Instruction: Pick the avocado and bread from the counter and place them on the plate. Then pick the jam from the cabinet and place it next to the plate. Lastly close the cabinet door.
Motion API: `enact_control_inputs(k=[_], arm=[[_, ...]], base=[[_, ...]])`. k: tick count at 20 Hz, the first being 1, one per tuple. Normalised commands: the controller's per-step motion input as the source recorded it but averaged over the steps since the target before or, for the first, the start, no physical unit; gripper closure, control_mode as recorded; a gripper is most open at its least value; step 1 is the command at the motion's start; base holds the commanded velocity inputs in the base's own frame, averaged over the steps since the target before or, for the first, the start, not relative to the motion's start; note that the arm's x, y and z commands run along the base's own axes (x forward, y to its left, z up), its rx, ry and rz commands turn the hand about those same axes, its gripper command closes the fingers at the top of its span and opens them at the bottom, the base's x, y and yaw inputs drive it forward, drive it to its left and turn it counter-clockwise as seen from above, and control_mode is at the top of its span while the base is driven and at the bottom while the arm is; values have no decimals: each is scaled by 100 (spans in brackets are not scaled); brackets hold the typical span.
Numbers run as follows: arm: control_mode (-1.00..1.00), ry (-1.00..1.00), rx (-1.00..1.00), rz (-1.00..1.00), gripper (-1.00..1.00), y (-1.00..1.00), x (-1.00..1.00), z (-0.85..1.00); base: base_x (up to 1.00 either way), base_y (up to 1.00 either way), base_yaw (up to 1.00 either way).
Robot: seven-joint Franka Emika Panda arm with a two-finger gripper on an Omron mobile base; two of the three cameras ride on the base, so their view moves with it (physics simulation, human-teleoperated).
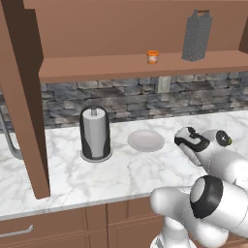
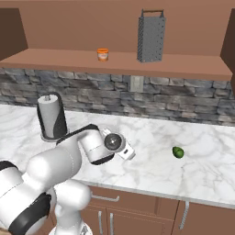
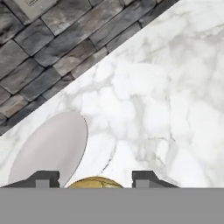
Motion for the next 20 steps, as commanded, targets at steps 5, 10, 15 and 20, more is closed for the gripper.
enact_control_inputs(k=[5, 10, 15, 20], arm=[[-100, 17, 0, 0, 100, 47, 19, 64], [-100, 1, 0, 0, 100, 33, 49, 30], [-100, 6, -5, 1, 100, 32, 82, -7], [-100, 15, -7, 1, 100, 44, 81, -41]], base=[[0, 0, 0], [0, 0, 0], [0, 0, 0], [0, 0, 0]])
